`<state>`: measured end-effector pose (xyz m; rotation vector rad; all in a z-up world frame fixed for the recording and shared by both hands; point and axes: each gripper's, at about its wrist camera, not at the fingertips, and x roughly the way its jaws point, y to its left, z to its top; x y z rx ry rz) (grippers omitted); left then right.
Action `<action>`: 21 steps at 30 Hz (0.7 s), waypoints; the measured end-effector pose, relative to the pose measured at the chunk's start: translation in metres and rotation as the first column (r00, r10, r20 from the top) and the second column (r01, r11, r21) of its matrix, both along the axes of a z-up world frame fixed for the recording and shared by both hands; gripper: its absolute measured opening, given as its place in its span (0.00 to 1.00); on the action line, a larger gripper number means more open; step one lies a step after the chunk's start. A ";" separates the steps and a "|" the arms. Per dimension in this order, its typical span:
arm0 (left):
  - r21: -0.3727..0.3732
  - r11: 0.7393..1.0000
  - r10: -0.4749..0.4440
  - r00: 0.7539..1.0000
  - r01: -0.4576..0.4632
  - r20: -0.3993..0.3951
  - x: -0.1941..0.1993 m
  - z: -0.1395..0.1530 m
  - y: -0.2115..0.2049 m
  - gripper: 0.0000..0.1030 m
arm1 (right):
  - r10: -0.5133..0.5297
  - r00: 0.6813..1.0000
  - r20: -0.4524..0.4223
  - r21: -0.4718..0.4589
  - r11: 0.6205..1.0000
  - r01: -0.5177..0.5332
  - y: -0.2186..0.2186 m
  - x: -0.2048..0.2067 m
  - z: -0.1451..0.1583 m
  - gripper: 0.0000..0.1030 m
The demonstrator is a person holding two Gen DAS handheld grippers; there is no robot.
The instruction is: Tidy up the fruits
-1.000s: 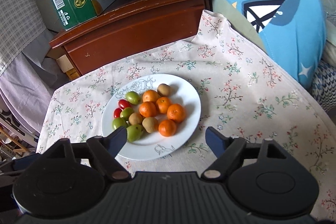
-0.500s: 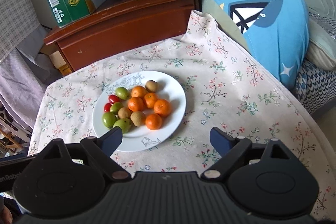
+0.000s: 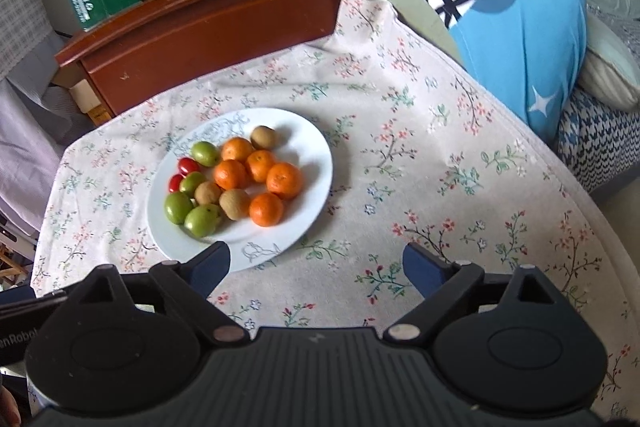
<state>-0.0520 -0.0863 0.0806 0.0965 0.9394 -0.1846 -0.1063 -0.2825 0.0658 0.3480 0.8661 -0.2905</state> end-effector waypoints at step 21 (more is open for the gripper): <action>0.069 0.998 -0.009 1.000 0.010 -0.014 0.016 -0.020 -0.018 0.96 | 0.022 0.997 -0.075 -0.059 0.998 -0.026 0.011 0.014 -0.017 0.90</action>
